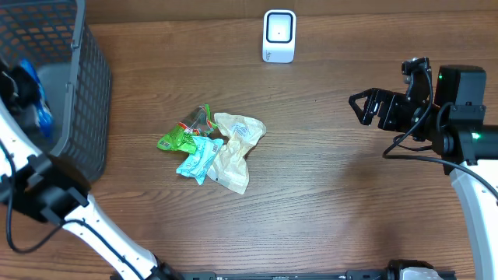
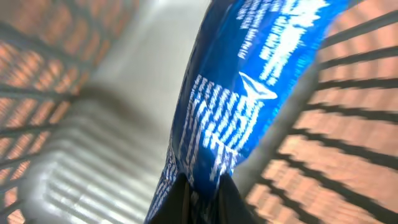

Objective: Scan the item barcode
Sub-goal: 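Reach the left gripper into the basket and grasp the blue Oreo pack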

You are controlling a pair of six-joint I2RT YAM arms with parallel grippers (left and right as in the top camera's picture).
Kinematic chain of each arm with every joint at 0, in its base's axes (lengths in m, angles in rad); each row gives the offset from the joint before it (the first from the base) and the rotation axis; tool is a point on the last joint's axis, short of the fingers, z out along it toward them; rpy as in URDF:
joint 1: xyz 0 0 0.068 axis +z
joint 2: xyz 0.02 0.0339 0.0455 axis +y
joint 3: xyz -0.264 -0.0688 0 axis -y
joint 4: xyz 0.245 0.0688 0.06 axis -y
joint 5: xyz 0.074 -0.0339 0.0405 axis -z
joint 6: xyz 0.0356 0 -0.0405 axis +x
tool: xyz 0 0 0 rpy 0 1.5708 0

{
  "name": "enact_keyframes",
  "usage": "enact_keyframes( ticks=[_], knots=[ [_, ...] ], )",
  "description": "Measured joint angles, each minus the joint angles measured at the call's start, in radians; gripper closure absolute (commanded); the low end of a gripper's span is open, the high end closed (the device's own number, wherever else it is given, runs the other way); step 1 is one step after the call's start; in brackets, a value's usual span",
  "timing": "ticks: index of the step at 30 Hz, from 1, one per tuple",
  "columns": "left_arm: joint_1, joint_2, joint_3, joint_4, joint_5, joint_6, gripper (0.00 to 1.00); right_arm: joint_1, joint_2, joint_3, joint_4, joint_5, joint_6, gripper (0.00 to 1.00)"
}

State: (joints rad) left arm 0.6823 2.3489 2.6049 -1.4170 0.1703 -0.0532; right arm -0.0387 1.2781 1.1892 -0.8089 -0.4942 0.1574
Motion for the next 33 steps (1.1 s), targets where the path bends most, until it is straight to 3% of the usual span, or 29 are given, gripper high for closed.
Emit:
enact_keyframes(
  ticks=[10, 18, 23, 24, 27, 29, 33],
  knots=[
    [-0.053, -0.320, 0.053, -0.069, 0.183, -0.015, 0.96, 0.000, 0.000, 0.000, 0.000, 0.000, 0.000, 0.00],
    [-0.372, -0.451, 0.058, -0.262, 0.222, 0.047, 0.96, 0.000, 0.000, 0.000, 0.000, 0.000, 0.000, 0.00],
    [-0.542, -0.442, 0.016, -0.254, 0.139, 0.063, 0.95, 0.000, 0.000, 0.000, -0.001, 0.000, 0.000, 0.00],
    [-0.563, -0.438, 0.012, -0.245, 0.102, 0.056, 0.92, 0.000, 0.000, 0.000, -0.002, 0.000, 0.000, 0.00],
    [-0.582, -0.431, 0.005, -0.208, -0.011, 0.027, 0.64, 0.000, 0.000, 0.000, -0.003, 0.000, 0.000, 0.00],
    [-0.566, -0.431, 0.004, -0.192, -0.055, 0.005, 0.50, 0.000, 0.000, 0.000, -0.003, 0.000, -0.001, 0.00],
    [-0.498, -0.431, 0.004, -0.173, -0.119, -0.008, 0.44, 0.000, 0.000, 0.000, -0.003, 0.000, 0.000, 0.00]
  ],
)
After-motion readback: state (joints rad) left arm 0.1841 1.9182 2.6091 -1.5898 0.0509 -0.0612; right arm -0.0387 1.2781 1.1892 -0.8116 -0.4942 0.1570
